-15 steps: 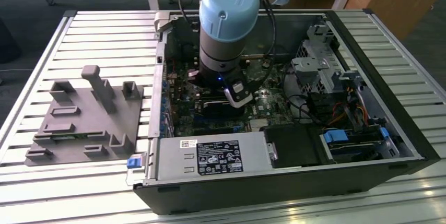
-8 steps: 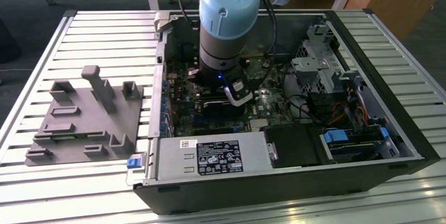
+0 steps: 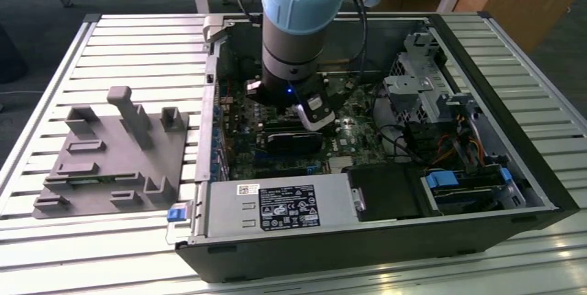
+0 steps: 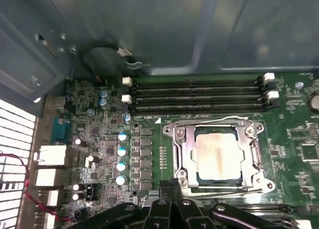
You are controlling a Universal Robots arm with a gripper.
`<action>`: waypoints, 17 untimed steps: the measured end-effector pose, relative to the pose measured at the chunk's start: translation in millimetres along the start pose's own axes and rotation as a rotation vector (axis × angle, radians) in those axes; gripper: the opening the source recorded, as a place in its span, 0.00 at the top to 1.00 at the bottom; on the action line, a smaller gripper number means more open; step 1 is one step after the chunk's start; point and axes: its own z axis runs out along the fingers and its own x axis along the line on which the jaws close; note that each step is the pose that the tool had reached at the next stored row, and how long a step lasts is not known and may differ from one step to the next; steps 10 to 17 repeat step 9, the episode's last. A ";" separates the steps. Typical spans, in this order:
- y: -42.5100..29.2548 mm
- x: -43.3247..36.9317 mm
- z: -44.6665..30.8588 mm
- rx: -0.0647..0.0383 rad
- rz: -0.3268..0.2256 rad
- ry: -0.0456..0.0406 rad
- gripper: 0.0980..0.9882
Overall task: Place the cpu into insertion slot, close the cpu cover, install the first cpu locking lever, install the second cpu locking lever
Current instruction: 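Install the second cpu locking lever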
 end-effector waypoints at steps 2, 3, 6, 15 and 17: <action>1.6 0.2 -4.5 0.000 0.000 0.0001 0.99; 2.4 0.3 -6.6 0.000 0.000 0.0000 0.99; 4.6 0.5 -12.1 0.000 0.000 0.0000 0.99; 4.8 0.5 -12.6 0.000 0.000 -0.0001 0.99; 4.8 0.5 -12.6 0.000 0.000 -0.0001 0.99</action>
